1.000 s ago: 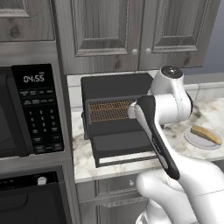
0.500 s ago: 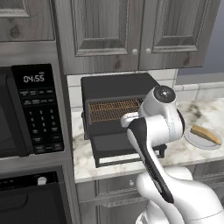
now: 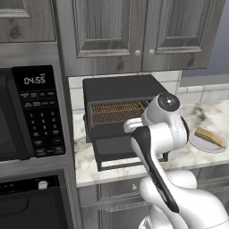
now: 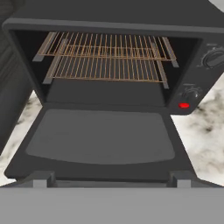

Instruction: Pull the toaster oven rack outwards. Pick up the baguette from the plate and place it on the toaster oven rack. Close the toaster oven door fully and set the temperature to the lowest setting.

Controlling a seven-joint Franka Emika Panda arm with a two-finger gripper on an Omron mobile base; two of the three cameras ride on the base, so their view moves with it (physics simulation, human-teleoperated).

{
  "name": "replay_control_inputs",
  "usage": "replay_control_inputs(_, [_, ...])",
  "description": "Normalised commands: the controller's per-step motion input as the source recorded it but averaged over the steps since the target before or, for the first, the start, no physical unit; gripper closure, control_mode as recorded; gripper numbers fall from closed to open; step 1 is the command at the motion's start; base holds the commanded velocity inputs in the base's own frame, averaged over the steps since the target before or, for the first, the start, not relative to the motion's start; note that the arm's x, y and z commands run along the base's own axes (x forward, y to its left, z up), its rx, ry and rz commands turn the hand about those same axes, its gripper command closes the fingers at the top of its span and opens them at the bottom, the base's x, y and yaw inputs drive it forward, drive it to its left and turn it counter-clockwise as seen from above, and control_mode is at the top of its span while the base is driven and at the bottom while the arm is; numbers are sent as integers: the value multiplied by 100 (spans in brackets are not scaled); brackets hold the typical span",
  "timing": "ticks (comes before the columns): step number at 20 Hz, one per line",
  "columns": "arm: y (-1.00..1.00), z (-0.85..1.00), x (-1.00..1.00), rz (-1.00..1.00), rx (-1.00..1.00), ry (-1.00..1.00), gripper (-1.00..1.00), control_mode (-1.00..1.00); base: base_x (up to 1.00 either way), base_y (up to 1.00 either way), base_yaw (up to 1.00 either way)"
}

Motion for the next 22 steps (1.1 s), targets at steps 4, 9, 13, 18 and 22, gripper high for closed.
replay_control_inputs(4, [0, -5, 6, 0, 0, -6, -100, -100, 0, 0, 0])
replay_control_inputs(9, [0, -1, 12, 0, 0, -1, -100, -100, 0, 0, 0])
replay_control_inputs(13, [0, 0, 10, 0, 0, -1, -100, -100, 0, 0, 0])
replay_control_inputs(18, [11, 0, 48, -5, 0, -3, -100, -100, 0, 0, 0])
replay_control_inputs(22, [4, 0, 71, -2, 2, 0, -100, -100, 0, 0, 0])
